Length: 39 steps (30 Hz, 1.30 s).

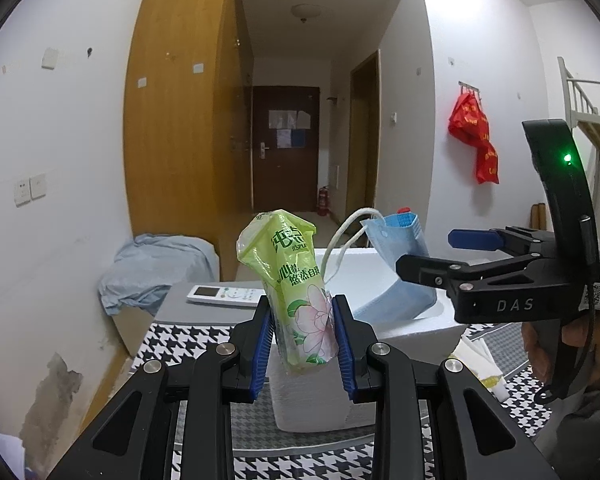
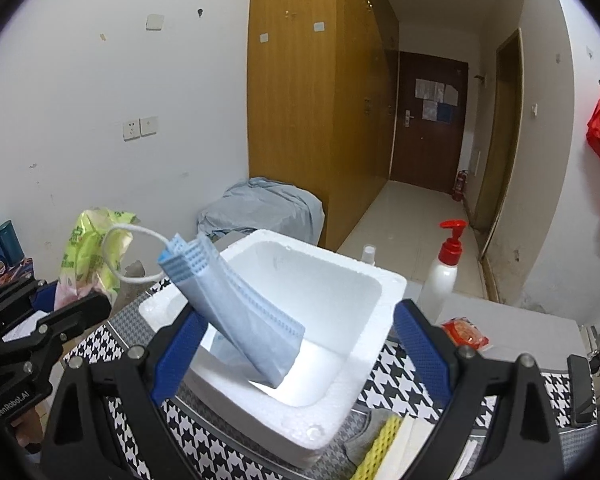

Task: Organize soft objects
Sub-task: 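Lower the package into the foam box and open the left gripper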

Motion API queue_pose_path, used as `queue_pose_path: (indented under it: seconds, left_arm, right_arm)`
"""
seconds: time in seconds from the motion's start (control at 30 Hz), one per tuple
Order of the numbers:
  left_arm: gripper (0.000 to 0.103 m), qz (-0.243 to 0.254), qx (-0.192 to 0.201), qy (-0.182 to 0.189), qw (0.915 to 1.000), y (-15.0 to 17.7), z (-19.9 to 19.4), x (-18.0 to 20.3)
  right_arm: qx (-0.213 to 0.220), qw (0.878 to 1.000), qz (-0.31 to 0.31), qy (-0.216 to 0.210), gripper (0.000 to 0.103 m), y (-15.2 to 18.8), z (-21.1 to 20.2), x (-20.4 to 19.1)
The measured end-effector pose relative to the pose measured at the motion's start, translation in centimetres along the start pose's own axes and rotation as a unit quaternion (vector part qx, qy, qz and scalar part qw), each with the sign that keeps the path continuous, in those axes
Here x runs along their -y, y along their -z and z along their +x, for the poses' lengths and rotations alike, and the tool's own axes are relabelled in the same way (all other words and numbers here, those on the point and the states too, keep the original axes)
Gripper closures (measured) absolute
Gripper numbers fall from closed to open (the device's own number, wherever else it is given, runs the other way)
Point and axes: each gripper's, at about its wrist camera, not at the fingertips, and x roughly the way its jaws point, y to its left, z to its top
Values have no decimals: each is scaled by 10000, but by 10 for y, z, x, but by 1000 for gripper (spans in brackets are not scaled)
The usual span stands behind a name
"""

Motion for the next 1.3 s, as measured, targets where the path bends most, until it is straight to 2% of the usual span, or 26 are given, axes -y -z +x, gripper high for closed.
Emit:
queue_pose_path:
  seconds: [0.53,0.83,1.3]
  left_arm:
    - [72,290,-14,513,9983,-11,16,14]
    - [72,440,-169,799,9957,-14,31,19]
    - [73,542,-327,1016,9928,-20,48,24]
  right_arm:
    - [22,9998,110,147,7,2,-6,14]
    - [11,9997,143,195,7,7,-8,23]
    - [-49,9995,163,255,7,8,-6,26]
